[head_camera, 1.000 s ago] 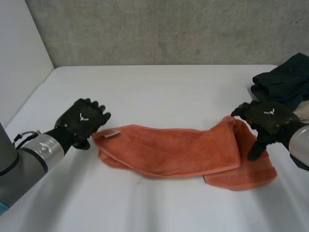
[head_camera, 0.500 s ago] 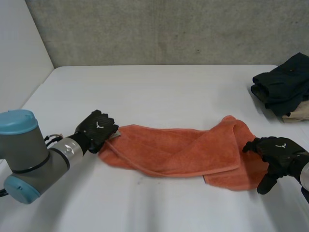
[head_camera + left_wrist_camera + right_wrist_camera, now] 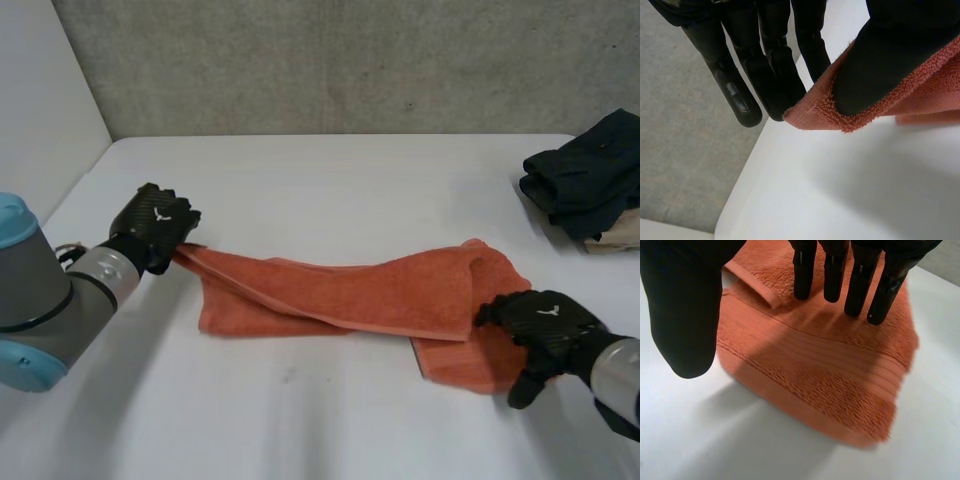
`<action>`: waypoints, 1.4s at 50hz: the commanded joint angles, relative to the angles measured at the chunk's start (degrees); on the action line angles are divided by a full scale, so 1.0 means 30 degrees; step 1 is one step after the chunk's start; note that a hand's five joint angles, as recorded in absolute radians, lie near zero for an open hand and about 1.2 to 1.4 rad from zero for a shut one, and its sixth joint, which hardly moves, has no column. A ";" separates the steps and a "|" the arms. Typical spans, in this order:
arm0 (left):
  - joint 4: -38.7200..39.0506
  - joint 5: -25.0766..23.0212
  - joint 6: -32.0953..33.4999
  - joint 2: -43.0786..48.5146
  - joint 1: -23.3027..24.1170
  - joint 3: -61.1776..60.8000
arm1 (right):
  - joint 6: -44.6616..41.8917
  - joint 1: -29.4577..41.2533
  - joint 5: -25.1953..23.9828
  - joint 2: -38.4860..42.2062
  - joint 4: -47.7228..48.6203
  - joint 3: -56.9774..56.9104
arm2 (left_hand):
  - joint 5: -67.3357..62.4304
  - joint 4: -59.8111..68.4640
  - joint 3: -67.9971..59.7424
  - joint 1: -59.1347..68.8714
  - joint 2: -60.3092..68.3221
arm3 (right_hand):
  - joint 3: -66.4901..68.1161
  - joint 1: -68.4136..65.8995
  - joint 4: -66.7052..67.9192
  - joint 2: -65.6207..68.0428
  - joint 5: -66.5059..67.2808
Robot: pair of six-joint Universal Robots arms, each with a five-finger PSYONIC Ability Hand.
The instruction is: Fold the laundry.
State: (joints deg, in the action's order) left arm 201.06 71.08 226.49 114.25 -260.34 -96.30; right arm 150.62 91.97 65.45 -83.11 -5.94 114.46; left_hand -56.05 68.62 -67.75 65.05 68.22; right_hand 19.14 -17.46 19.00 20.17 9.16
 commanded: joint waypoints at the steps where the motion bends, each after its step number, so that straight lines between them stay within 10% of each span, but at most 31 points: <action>1: -0.0018 0.0038 -0.0055 -0.0028 -0.0260 0.0196 | -0.0021 0.1626 0.0360 0.1918 0.1538 -0.0243 | -0.4650 0.3795 -0.4083 0.4982 0.3926 | 0.0959 -0.1519 0.1005 0.0616 0.0954; 49: -0.0281 0.0185 -0.1257 -0.0554 -0.0260 0.0607 | -0.0314 0.3152 0.3232 0.3594 0.4235 -0.1824 | -0.4650 0.3795 -0.4083 0.4982 0.3926 | 2.0287 -2.0847 2.0333 1.9943 2.0281; 59: -0.2238 0.0976 -0.2717 -0.4212 -0.1049 0.0080 | -0.2010 0.1340 0.2912 -0.0655 -0.0121 -0.5100 | -0.4650 0.3795 -0.4083 0.4982 0.3926 | 2.0287 -2.0847 2.0333 1.9943 2.0281; 70: -0.5204 0.1005 -0.3864 -0.4834 -0.1168 -0.0390 | -0.6258 0.0162 0.3378 0.3288 -0.4115 -0.9870 | -0.4650 0.3795 -0.4083 0.4982 0.3926 | 2.0287 -2.0847 2.0333 1.9943 2.0281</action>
State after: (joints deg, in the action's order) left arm 188.45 74.06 215.47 98.87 -264.34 -96.71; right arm 138.12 92.78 74.35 -82.86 -14.46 92.64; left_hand -56.05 68.63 -68.07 65.05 68.54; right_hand 67.76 -55.62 68.02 66.55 56.87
